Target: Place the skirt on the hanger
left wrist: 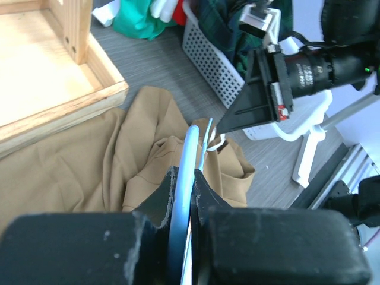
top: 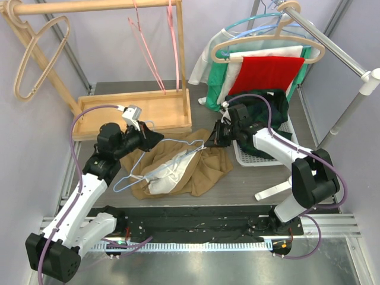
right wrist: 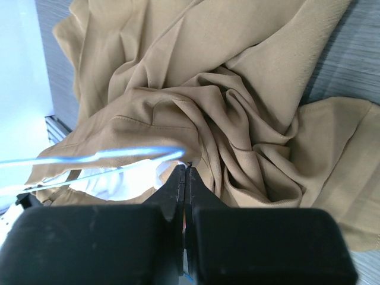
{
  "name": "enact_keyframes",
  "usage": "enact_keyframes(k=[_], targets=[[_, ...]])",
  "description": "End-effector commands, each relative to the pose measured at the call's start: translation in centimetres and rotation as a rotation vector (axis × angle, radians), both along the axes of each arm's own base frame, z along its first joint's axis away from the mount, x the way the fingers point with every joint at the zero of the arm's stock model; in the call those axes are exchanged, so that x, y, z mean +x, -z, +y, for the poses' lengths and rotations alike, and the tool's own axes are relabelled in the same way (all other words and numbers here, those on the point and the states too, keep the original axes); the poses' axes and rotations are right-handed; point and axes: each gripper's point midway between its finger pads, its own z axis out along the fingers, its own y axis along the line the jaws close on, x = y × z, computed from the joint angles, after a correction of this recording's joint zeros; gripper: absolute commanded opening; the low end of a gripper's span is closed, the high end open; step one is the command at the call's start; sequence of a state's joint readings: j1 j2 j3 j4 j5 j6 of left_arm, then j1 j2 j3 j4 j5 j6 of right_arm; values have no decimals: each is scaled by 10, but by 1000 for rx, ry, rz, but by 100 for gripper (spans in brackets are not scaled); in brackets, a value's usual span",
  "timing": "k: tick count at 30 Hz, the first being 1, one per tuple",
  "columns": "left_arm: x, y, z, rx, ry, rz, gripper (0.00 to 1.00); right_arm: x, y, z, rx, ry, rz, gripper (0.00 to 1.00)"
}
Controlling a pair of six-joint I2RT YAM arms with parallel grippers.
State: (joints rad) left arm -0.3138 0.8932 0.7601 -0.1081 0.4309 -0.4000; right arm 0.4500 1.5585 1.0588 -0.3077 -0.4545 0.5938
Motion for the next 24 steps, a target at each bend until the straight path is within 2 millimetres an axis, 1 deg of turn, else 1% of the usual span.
enact_keyframes(k=[1,3,5,12,18,24], targets=[[-9,-18,-5,-21,66,-70,0,13,-22,7,87,-17,-35,1],[-13,-19,-7,-23,81,-68,0,14,-23,7,90,-18,-36,1],[-15,-16,-6,-14,82,-61,0,13,-23,6,96,-17,-32,1],[-19,-14,3,39,66,-75,0,15,-20,2,106,-10,-16,1],[-27,-15,1,44,119,-73,0,18,-20,1,116,-5,-10,1],[-32,-8,-6,38,174,-44,0,20,-25,4,136,-20,-15,1]])
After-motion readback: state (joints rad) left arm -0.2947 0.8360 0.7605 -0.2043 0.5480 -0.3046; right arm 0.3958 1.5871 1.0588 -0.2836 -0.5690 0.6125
